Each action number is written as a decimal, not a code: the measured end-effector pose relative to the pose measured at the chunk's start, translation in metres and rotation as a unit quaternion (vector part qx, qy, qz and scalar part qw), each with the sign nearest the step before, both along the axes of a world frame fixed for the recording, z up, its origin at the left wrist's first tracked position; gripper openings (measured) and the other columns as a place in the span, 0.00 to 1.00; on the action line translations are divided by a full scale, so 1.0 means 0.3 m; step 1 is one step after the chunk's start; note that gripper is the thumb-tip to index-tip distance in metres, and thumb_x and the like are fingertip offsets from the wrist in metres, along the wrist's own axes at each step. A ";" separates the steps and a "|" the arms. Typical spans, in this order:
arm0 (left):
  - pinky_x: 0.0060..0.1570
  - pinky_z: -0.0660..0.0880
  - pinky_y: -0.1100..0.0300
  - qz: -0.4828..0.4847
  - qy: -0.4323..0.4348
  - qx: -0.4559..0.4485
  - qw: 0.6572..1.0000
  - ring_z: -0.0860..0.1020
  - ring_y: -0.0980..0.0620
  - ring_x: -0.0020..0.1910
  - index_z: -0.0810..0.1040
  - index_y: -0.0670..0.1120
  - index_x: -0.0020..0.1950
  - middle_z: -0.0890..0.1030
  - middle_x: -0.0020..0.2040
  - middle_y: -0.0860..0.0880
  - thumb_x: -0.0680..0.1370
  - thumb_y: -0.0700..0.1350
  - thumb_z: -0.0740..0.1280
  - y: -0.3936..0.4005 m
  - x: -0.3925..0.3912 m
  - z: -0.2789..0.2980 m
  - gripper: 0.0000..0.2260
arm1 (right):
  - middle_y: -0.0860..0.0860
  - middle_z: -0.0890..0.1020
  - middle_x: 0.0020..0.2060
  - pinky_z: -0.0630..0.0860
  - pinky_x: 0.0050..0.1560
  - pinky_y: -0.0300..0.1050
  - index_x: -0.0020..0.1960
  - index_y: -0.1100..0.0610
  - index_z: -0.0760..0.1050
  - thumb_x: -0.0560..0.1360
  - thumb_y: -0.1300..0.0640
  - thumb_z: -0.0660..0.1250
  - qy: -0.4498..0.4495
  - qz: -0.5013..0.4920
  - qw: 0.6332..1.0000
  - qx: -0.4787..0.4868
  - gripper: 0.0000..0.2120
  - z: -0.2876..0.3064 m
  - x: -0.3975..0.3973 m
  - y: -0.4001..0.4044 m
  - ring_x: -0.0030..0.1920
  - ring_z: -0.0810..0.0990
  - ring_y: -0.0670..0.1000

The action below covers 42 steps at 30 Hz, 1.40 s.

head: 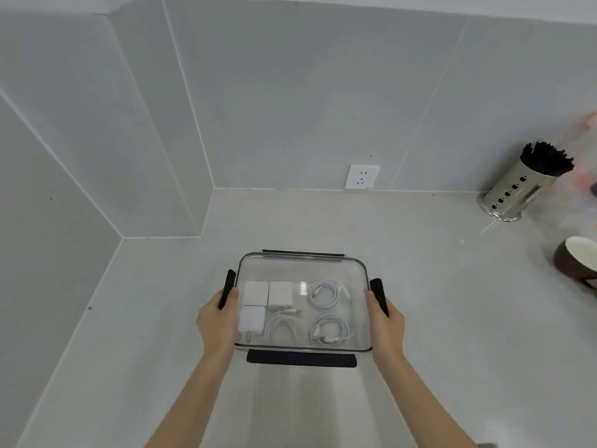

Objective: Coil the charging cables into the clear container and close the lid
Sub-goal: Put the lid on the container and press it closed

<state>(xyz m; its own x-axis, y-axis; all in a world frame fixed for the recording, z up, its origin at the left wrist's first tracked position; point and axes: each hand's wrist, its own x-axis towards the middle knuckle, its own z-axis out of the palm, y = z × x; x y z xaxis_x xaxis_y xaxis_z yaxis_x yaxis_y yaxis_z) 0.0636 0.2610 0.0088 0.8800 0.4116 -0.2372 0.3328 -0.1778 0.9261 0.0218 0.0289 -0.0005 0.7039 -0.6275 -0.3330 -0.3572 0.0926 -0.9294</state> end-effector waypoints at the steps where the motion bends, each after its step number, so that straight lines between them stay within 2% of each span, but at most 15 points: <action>1: 0.31 0.58 0.59 -0.001 0.001 -0.003 1.000 0.61 0.49 0.30 0.69 0.43 0.31 0.63 0.28 0.48 0.77 0.43 0.63 0.002 0.001 -0.003 0.14 | 0.49 0.62 0.28 0.57 0.33 0.43 0.32 0.56 0.64 0.76 0.55 0.64 0.002 0.000 1.000 -0.001 0.16 -0.002 0.001 -0.001 0.32 0.60 0.49; 8: 0.32 0.57 0.57 -0.014 -0.004 -0.006 1.000 0.62 0.48 0.33 0.68 0.40 0.34 0.65 0.32 0.43 0.77 0.43 0.63 0.015 0.034 -0.020 0.13 | 0.53 0.68 0.35 0.61 0.34 0.42 0.43 0.71 0.71 0.75 0.53 0.65 0.012 -0.002 1.000 0.000 0.18 -0.003 0.027 -0.004 0.36 0.65 0.51; 12: 0.32 0.58 0.58 -0.009 -0.001 -0.028 1.000 0.62 0.48 0.33 0.70 0.41 0.34 0.66 0.33 0.44 0.76 0.42 0.64 0.019 0.027 -0.032 0.12 | 0.53 0.69 0.38 0.62 0.35 0.40 0.47 0.72 0.72 0.75 0.54 0.65 0.008 -0.005 1.000 0.001 0.19 -0.019 0.019 -0.009 0.39 0.66 0.50; 20: 0.32 0.59 0.59 -0.004 -0.003 -0.052 0.999 0.63 0.49 0.33 0.72 0.40 0.35 0.66 0.33 0.44 0.76 0.42 0.63 0.021 0.001 -0.040 0.11 | 0.55 0.70 0.37 0.64 0.37 0.40 0.45 0.69 0.75 0.74 0.53 0.66 0.001 -0.008 1.000 0.025 0.16 -0.027 0.008 -0.011 0.34 0.65 0.50; 22: 0.32 0.60 0.59 -0.003 -0.004 -0.058 0.998 0.63 0.50 0.32 0.72 0.42 0.32 0.67 0.32 0.46 0.77 0.42 0.63 0.021 -0.004 -0.039 0.13 | 0.66 0.72 0.37 0.73 0.46 0.44 0.50 0.72 0.74 0.74 0.54 0.66 -0.003 -0.006 1.000 0.024 0.19 -0.025 0.008 -0.009 0.36 0.69 0.55; 23: 0.32 0.60 0.60 -0.002 -0.003 -0.061 0.998 0.63 0.50 0.32 0.71 0.43 0.32 0.67 0.31 0.47 0.77 0.42 0.63 0.021 -0.006 -0.039 0.13 | 0.73 0.73 0.42 0.74 0.55 0.52 0.51 0.73 0.72 0.74 0.54 0.66 -0.005 -0.009 1.000 0.021 0.19 -0.023 0.007 -0.008 0.39 0.72 0.62; 24: 0.32 0.59 0.60 0.000 -0.002 -0.066 0.998 0.63 0.50 0.32 0.71 0.44 0.31 0.66 0.31 0.47 0.77 0.42 0.63 0.021 -0.008 -0.039 0.13 | 0.75 0.73 0.49 0.70 0.61 0.60 0.52 0.73 0.71 0.74 0.55 0.66 -0.003 -0.011 1.000 0.020 0.19 -0.023 0.008 -0.007 0.46 0.73 0.69; 26: 0.32 0.59 0.60 0.007 0.004 -0.085 0.996 0.62 0.50 0.32 0.70 0.43 0.32 0.64 0.31 0.47 0.77 0.41 0.64 0.020 -0.008 -0.039 0.13 | 0.74 0.73 0.50 0.67 0.64 0.64 0.49 0.72 0.73 0.74 0.56 0.66 -0.001 -0.012 1.000 0.027 0.17 -0.030 0.009 -0.010 0.53 0.73 0.71; 27: 0.31 0.58 0.61 0.013 0.008 -0.096 0.995 0.61 0.51 0.31 0.70 0.43 0.32 0.63 0.31 0.48 0.76 0.41 0.64 0.017 -0.007 -0.040 0.12 | 0.72 0.76 0.45 0.69 0.63 0.61 0.45 0.68 0.75 0.74 0.56 0.67 -0.002 -0.014 0.999 0.034 0.13 -0.031 0.010 -0.011 0.49 0.75 0.69; 29: 0.32 0.57 0.61 0.026 0.012 -0.120 0.992 0.59 0.52 0.31 0.72 0.41 0.35 0.61 0.31 0.49 0.76 0.41 0.64 0.013 -0.005 -0.041 0.10 | 0.58 0.75 0.38 0.73 0.60 0.54 0.40 0.59 0.77 0.73 0.57 0.68 -0.002 -0.010 0.998 0.054 0.06 -0.026 0.013 -0.011 0.42 0.74 0.55; 32: 0.36 0.62 0.60 0.047 0.015 -0.156 0.987 0.63 0.52 0.34 0.77 0.43 0.39 0.65 0.33 0.48 0.75 0.41 0.66 0.012 0.000 -0.044 0.06 | 0.52 0.73 0.39 0.76 0.52 0.49 0.45 0.66 0.77 0.73 0.58 0.69 -0.008 -0.016 0.998 0.066 0.10 -0.031 0.023 -0.019 0.38 0.71 0.48; 35: 0.40 0.64 0.56 0.063 0.025 -0.170 0.983 0.65 0.49 0.37 0.77 0.44 0.38 0.68 0.36 0.46 0.74 0.40 0.67 0.016 0.000 -0.057 0.05 | 0.56 0.72 0.37 0.68 0.38 0.39 0.51 0.73 0.72 0.71 0.58 0.70 -0.020 -0.023 0.997 0.066 0.18 -0.044 0.034 -0.033 0.37 0.73 0.52; 37: 0.39 0.63 0.56 0.078 0.034 -0.170 0.982 0.64 0.48 0.37 0.75 0.43 0.35 0.67 0.34 0.47 0.73 0.41 0.68 0.019 0.003 -0.063 0.07 | 0.62 0.73 0.34 0.66 0.37 0.39 0.51 0.75 0.70 0.70 0.58 0.70 -0.015 -0.024 0.998 0.059 0.21 -0.048 0.037 -0.039 0.38 0.76 0.62; 41: 0.34 0.58 0.57 0.084 0.029 -0.144 0.986 0.60 0.48 0.31 0.67 0.43 0.29 0.63 0.29 0.47 0.72 0.44 0.69 0.021 0.018 -0.074 0.15 | 0.72 0.74 0.37 0.64 0.40 0.42 0.43 0.73 0.72 0.69 0.55 0.70 -0.009 -0.014 1.000 0.005 0.19 -0.048 0.037 -0.042 0.35 0.72 0.58; 42: 0.34 0.58 0.57 0.083 0.025 -0.133 0.987 0.60 0.49 0.31 0.68 0.42 0.30 0.63 0.29 0.47 0.72 0.45 0.69 0.020 0.020 -0.075 0.15 | 0.72 0.75 0.38 0.65 0.40 0.42 0.42 0.72 0.73 0.69 0.54 0.69 -0.005 -0.015 1.000 -0.011 0.18 -0.048 0.035 -0.040 0.35 0.72 0.62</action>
